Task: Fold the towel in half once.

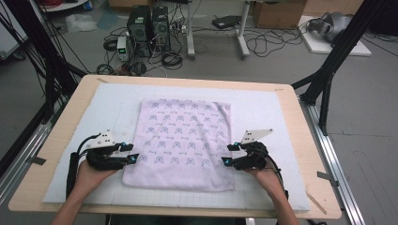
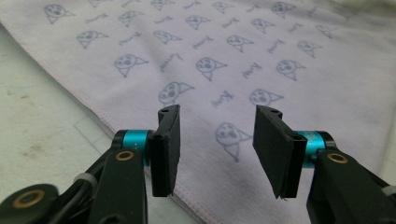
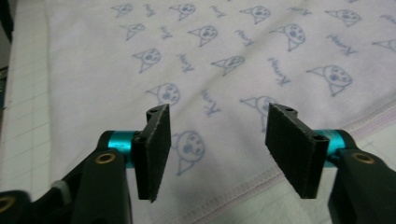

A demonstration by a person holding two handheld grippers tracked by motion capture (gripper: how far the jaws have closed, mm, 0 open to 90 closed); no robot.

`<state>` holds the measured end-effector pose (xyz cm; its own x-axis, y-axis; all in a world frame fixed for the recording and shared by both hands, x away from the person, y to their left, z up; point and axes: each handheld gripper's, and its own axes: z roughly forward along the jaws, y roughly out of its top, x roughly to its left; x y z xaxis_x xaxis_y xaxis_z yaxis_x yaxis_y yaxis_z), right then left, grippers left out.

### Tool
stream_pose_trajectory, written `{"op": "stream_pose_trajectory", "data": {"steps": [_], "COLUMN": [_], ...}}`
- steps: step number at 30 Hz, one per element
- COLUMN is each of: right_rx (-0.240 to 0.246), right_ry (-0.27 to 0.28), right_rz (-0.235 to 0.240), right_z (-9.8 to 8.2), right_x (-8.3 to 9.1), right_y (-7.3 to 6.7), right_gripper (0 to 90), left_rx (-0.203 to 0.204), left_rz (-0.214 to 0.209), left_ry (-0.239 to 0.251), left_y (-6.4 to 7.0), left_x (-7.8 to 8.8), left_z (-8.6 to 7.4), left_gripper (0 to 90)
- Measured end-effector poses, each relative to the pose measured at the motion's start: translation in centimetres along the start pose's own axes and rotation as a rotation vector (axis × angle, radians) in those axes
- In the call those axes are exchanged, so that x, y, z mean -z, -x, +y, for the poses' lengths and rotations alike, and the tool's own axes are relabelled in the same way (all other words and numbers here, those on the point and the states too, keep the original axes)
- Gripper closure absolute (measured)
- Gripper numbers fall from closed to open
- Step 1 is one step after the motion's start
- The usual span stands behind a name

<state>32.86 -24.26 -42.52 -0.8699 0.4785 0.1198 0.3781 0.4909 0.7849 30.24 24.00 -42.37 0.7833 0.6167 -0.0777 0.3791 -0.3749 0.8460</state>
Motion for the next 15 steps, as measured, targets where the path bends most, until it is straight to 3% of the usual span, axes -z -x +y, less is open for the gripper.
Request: {"op": "stream_pose_trajectory", "data": {"steps": [3,15], "right_rx": [0.0,0.003], "right_ry": [0.0,-0.009], "right_rz": [-0.007,-0.052], "right_z": [0.31,0.55], "right_x": [-0.21,-0.76], "right_y": [0.16,0.08], "right_gripper": [35.1,27.5], "left_rx": [0.013,-0.003], "left_rz": [0.008,0.028], "left_ry": [0.009,0.011], "left_y": [-0.12,-0.2], "left_x": [-0.17,0.23], "left_z": [0.0,-0.2], "left_gripper": [47.9,43.7]}}
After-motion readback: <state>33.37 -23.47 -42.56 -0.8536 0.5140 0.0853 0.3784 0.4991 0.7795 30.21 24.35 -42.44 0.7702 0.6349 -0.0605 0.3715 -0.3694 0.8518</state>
